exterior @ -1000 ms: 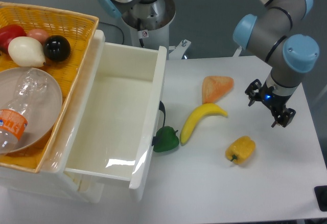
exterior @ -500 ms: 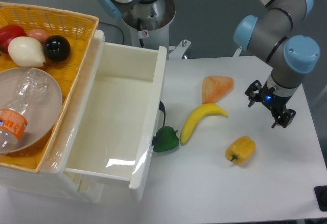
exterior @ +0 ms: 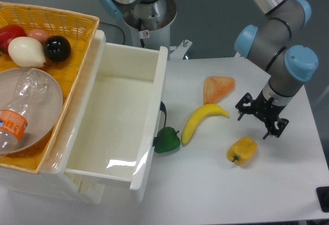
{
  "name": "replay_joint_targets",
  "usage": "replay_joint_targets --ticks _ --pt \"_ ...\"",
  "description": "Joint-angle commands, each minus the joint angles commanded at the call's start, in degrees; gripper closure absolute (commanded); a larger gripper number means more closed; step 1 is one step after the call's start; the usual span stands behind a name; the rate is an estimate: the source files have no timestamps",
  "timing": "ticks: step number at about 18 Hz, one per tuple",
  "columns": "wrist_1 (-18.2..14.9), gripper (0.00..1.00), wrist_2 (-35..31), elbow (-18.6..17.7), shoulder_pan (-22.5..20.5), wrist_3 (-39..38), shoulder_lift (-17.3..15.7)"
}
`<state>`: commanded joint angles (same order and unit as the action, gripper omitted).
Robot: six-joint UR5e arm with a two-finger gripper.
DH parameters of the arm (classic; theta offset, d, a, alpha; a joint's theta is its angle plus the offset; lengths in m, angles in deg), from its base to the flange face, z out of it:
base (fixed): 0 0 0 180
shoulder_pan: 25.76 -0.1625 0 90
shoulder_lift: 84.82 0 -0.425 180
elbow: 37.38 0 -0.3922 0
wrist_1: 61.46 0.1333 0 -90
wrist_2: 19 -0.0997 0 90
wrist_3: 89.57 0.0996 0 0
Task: Pick up the yellow pepper
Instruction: 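Lower the open gripper toward the yellow bell pepper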
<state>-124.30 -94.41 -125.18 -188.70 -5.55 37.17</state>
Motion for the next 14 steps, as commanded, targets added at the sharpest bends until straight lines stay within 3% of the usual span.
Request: replay_joint_targets --ticks 14 --pt "-0.09 0.0 3.51 3.34 0.0 -0.44 2.73"
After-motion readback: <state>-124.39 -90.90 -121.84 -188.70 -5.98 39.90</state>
